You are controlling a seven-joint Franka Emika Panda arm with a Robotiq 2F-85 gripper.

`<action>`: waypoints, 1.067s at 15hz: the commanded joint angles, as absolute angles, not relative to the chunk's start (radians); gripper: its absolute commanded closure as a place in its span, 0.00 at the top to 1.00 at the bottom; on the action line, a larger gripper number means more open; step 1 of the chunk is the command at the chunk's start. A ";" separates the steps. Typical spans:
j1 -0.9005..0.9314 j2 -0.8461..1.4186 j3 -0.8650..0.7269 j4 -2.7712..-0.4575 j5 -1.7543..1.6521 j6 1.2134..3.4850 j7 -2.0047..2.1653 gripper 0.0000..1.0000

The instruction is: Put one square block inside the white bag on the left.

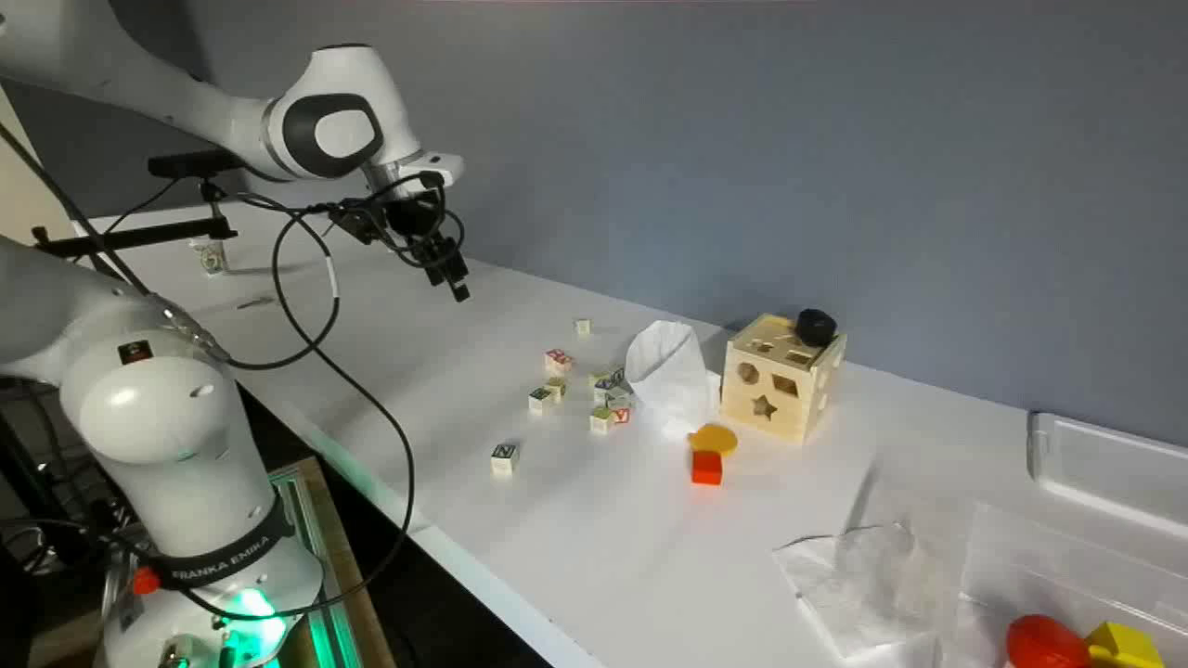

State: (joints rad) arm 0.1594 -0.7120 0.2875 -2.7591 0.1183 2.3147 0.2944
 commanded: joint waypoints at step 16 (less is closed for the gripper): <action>0.182 -0.473 0.097 -2.759 0.077 2.618 -0.033 1.00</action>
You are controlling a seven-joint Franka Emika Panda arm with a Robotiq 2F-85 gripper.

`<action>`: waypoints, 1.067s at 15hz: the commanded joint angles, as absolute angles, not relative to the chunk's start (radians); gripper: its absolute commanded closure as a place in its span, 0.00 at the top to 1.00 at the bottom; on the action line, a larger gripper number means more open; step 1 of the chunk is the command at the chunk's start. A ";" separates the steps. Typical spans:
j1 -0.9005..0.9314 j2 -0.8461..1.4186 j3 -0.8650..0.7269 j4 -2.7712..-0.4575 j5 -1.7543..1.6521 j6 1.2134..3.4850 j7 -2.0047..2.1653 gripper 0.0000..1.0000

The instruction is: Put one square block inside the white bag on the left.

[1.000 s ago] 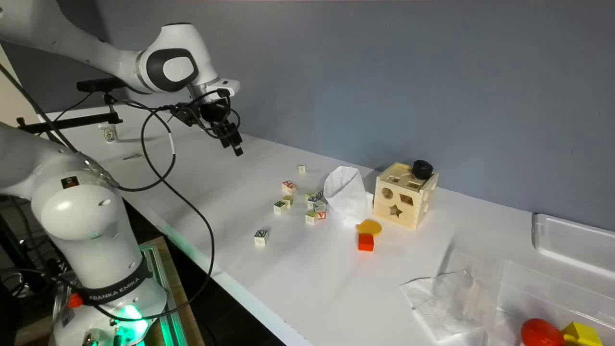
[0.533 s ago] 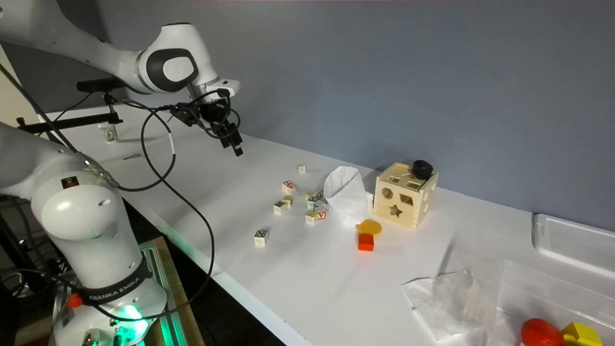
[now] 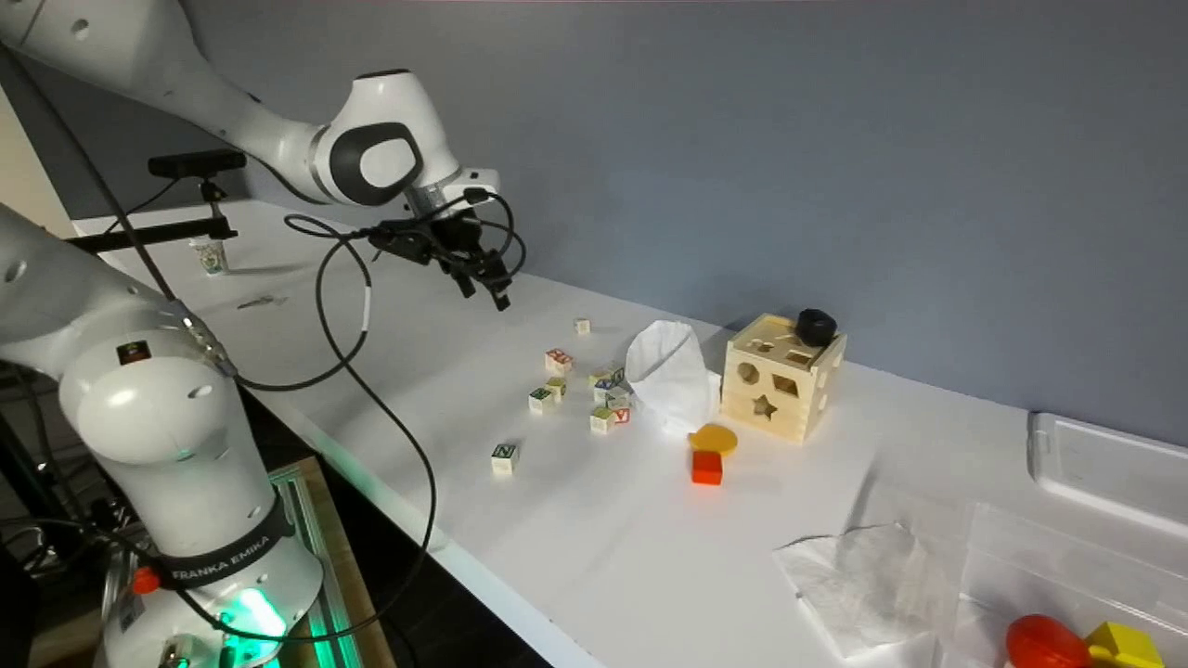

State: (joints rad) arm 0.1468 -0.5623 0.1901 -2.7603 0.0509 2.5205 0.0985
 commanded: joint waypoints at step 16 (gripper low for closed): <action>0.229 -0.223 -0.058 -2.759 0.180 2.712 -0.396 1.00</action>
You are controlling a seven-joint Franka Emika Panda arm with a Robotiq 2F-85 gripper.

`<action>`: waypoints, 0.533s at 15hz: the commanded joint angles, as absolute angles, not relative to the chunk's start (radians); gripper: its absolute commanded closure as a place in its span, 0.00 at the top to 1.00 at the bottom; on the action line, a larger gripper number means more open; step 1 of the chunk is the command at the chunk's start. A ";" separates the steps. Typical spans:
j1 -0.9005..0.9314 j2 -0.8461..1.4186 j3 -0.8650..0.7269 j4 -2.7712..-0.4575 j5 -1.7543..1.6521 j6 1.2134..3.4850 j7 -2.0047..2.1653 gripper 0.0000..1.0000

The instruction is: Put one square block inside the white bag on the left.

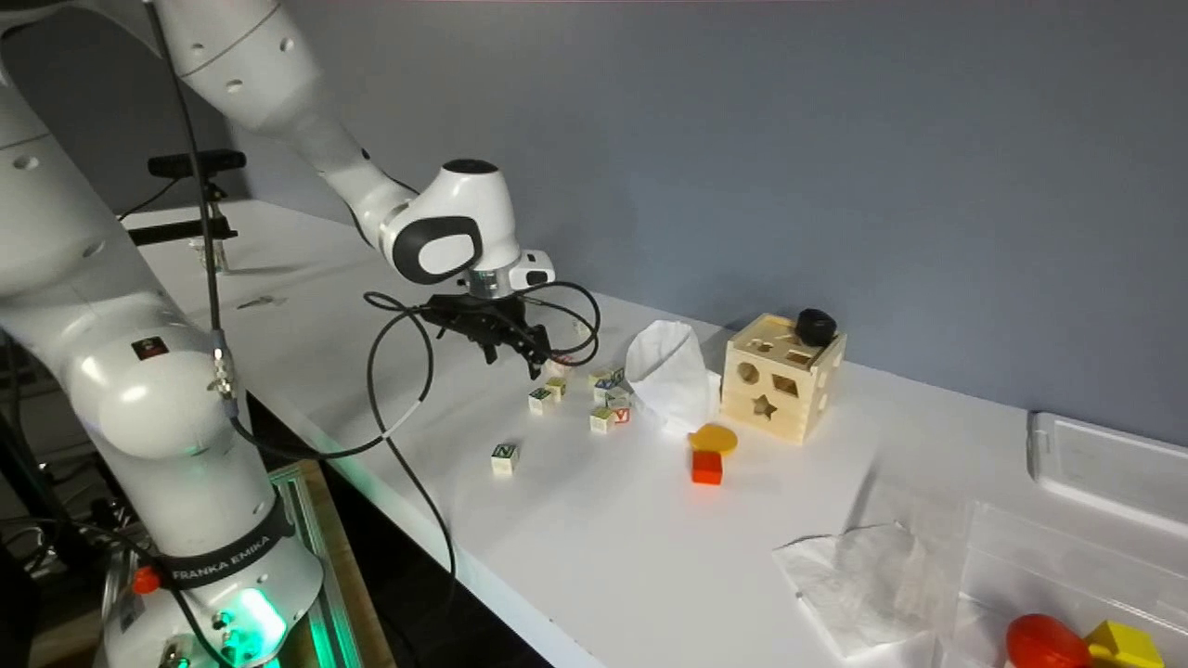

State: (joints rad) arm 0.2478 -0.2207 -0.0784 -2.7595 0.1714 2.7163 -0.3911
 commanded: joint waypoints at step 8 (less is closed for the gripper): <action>0.204 -0.133 -0.044 -2.749 0.193 2.813 -0.405 1.00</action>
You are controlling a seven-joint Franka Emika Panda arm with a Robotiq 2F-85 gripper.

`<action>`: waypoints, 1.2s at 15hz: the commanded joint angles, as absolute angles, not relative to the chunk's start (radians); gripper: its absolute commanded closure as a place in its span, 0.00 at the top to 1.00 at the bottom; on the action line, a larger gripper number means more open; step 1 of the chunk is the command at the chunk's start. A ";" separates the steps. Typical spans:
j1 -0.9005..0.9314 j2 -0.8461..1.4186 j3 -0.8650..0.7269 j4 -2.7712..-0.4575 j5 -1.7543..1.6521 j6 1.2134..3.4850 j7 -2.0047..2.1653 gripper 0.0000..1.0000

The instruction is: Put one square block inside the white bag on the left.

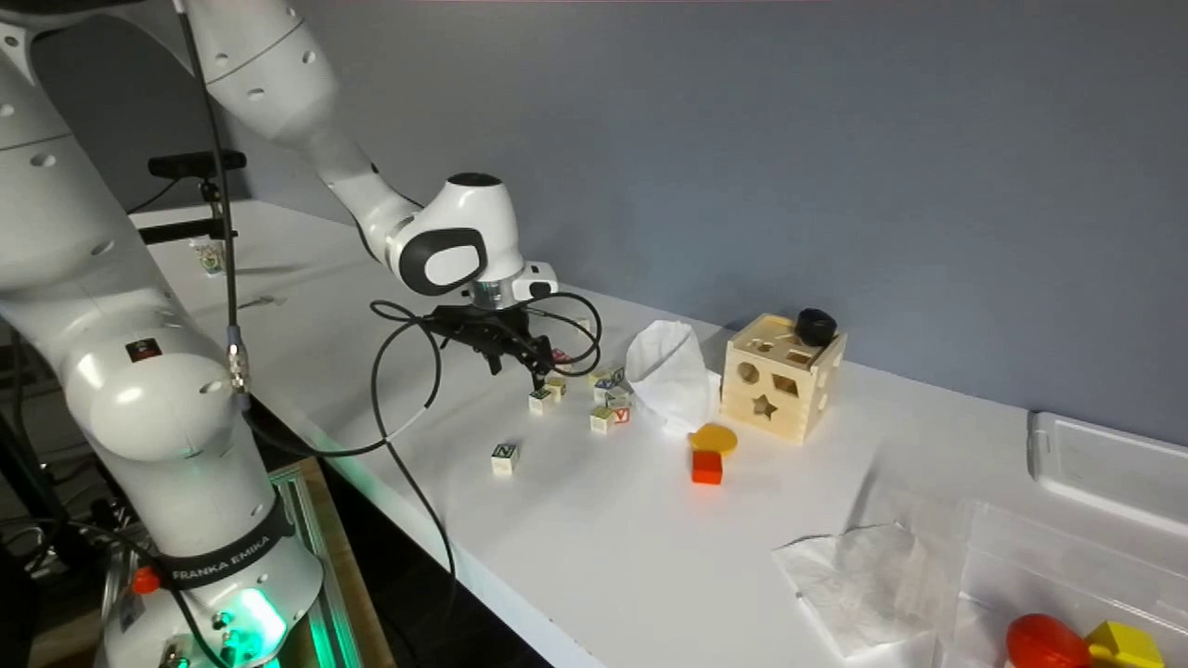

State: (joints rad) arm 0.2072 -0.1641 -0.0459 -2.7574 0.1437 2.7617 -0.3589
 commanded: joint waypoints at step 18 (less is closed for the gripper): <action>0.151 0.054 0.005 -2.713 0.187 3.023 -0.332 0.72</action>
State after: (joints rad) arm 0.1422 0.0097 -0.0048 -2.7349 0.1591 2.9781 -0.3400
